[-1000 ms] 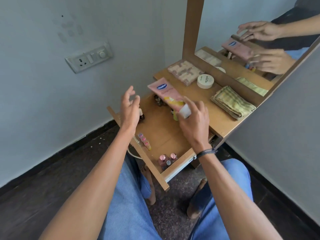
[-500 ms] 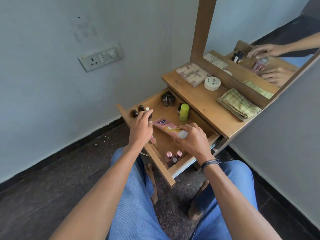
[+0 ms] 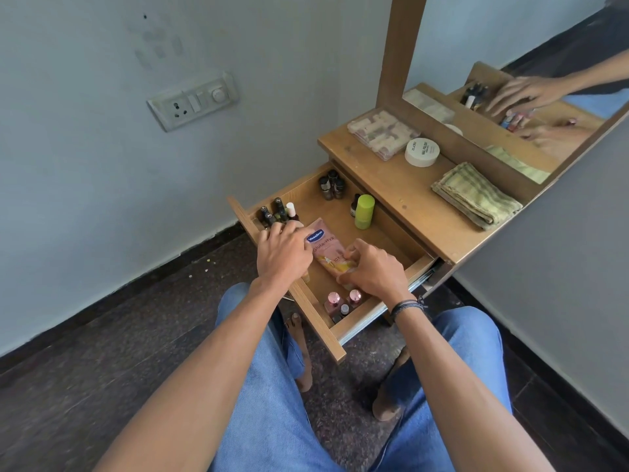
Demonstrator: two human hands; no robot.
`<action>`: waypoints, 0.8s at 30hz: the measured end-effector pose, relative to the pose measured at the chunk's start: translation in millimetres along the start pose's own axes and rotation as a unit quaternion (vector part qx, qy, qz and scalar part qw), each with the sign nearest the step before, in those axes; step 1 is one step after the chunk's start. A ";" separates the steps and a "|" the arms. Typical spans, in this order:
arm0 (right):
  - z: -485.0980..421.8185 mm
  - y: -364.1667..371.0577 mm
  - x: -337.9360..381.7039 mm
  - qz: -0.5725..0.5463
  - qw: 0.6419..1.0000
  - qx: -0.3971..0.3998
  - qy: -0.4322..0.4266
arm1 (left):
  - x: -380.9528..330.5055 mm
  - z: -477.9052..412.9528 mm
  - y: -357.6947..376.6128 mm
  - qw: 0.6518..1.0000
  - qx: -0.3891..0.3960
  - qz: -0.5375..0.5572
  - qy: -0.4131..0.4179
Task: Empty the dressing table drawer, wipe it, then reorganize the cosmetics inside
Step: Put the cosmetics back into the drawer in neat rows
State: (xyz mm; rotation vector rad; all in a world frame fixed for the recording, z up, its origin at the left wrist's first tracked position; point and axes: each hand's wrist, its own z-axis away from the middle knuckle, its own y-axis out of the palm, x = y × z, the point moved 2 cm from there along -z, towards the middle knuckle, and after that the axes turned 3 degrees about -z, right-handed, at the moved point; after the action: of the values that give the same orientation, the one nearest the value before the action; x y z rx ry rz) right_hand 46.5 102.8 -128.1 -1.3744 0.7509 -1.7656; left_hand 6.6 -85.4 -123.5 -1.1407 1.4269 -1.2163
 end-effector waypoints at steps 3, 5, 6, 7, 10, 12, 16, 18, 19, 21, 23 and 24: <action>-0.1 2.0 0.6 0.007 1.000 -0.004 -0.009 | -0.1 -0.2 -1.2 1.000 0.017 -0.017 0.007; 0.3 2.7 1.1 0.009 1.000 -0.002 -0.012 | -0.3 -0.4 -2.2 0.999 0.028 -0.023 0.010; 0.1 2.7 0.9 0.007 1.000 -0.001 -0.012 | -0.5 -0.8 -2.6 0.999 0.033 -0.024 0.010; 0.2 2.4 0.9 0.004 1.000 0.003 -0.014 | -0.5 -1.3 -3.1 0.999 0.038 -0.025 0.011; 0.0 2.9 0.6 -0.006 1.000 0.020 -0.021 | -0.5 -2.4 -3.6 0.998 0.051 -0.029 0.013; 0.2 3.8 0.2 -0.007 0.999 0.023 -0.028 | -0.6 -3.0 -3.3 0.998 0.060 -0.029 0.012; 1.8 3.6 0.3 -0.005 0.999 0.019 -0.037 | -0.6 -3.7 -2.9 0.997 0.074 -0.022 0.007; 1.9 3.2 -0.3 -0.005 0.999 0.019 -0.037 | -0.6 -3.6 -3.5 0.996 0.081 -0.021 0.008; 2.1 2.8 -0.3 -0.006 0.999 0.018 -0.035 | -0.8 -3.5 -4.1 0.996 0.084 -0.020 0.008; 2.1 2.8 -1.2 -0.008 0.999 0.015 -0.034 | -2.0 -3.1 -5.8 0.996 0.090 -0.019 0.006; 2.2 3.3 -1.5 -0.010 0.999 0.010 -0.033 | -2.5 -3.3 -6.6 0.995 0.094 -0.022 0.007; 2.2 3.8 -1.5 -0.009 0.999 0.009 -0.032 | -2.4 -3.7 -6.4 0.995 0.095 -0.024 0.007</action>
State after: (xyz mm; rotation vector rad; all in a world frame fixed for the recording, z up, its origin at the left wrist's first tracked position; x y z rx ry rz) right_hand 49.6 102.1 -131.5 -1.4232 0.6873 -1.7296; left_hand 3.9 -83.0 -116.7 -1.0405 1.2704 -1.3655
